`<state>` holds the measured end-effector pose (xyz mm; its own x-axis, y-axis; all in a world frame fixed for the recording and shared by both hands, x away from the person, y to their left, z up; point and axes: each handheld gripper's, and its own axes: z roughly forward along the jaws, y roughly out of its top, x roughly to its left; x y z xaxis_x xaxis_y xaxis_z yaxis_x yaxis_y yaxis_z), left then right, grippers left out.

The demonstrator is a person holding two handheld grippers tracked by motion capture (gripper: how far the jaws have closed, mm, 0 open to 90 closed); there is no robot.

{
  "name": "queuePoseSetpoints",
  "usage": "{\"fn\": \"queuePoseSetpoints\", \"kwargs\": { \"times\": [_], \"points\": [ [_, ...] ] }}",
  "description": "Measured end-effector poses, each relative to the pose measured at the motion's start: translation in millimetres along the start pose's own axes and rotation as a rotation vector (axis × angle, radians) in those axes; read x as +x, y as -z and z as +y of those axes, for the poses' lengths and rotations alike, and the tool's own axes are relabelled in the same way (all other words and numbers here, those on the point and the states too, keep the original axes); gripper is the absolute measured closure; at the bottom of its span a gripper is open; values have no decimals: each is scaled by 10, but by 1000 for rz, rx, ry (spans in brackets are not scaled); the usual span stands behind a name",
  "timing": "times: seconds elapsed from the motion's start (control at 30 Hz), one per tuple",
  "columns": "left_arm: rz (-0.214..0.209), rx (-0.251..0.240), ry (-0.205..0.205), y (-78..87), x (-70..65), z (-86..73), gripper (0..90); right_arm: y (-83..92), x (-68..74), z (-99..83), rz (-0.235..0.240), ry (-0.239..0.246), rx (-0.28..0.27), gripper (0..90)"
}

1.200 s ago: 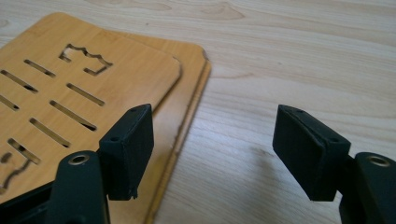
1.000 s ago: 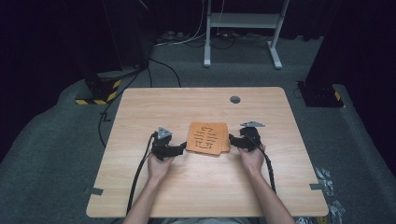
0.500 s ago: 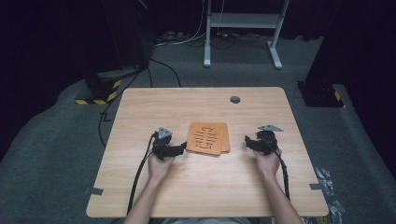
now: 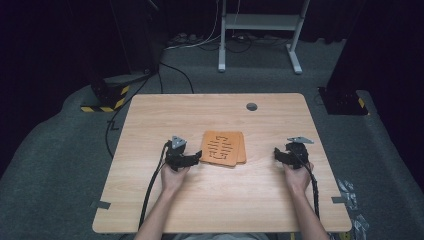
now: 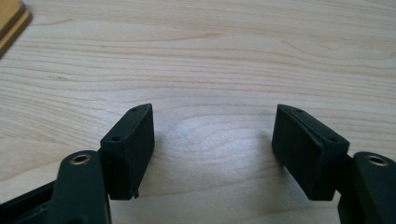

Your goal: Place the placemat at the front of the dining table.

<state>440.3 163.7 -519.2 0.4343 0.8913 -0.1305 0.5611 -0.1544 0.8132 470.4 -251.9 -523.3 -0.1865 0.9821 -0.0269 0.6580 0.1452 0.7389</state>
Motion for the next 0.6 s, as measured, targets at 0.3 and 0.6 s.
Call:
{"fn": "queuePoseSetpoints", "kwargs": {
  "times": [0.3, 0.6],
  "points": [
    [15, 10, -10, -28, -13, -5, 214, -2, -91, 2, -59, -56, 39, 150],
    [19, 32, -28, -65, -43, -9, 217, 1, -89, 0, -61, -59, 40, 149]
  ]
}}
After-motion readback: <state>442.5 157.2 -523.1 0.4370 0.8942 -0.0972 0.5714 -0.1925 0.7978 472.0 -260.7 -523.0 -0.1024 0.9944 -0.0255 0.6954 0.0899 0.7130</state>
